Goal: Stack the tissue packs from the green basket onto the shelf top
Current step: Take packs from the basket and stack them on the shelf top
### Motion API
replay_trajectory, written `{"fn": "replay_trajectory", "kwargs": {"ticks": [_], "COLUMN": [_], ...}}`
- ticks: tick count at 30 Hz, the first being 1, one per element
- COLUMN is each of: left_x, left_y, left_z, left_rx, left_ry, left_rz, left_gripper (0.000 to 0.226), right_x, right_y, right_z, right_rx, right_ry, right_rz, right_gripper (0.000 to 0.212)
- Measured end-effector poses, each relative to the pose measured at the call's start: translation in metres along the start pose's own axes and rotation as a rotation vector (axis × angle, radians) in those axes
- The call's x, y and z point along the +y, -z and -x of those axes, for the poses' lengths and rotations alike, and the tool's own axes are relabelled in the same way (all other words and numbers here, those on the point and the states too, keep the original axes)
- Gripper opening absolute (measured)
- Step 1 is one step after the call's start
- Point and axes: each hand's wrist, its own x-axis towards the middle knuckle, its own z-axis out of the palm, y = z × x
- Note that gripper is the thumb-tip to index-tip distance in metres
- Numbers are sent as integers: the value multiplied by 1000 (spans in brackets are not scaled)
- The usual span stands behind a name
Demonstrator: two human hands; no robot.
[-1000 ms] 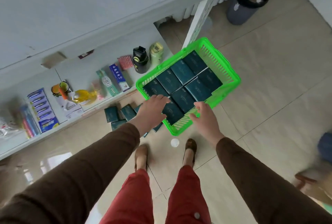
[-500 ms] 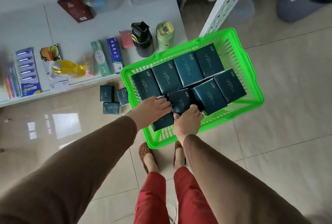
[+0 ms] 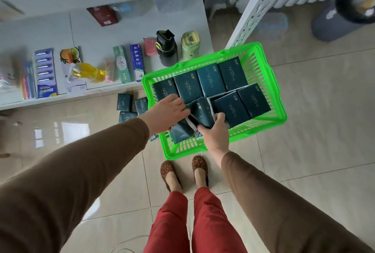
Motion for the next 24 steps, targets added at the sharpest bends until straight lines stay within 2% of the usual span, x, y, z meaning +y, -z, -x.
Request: {"fn": "replay_trajectory", "kwargs": {"ticks": [2,3,7,9,12,14,18,24], "left_x": [-8,-13,-36,-52,-77,-95,-136,-199], "left_y": [31,50,111,141,170,177,179,173], "left_z": [31,53,131,185,269,328,453,611], "left_rx": [-29,-52,21,76,124,210,402,370], "left_ry": [144,242,662,844,1059,1133,1172,1240], "left_rz": [113,162,520,584,562,552,521,455], "left_gripper": [67,71,62,64,66,57,46,58], "right_x": [-23,-42,-118,-170,-248,-294,-377,-470], "right_y": [22,31,45,35,4,-26,-100,-209], "right_z": [13,22,50,75,117,143,199,270], "right_rx": [-8,-37,-183,-227,-200,-190,-207,-254], "right_ry": [125,192,402,519,685,759,878,927], "right_rz": [-75,-96,-109,-101,-64,-34,-16,-5], "right_gripper": [44,46,56,61,61,59,61,68]}}
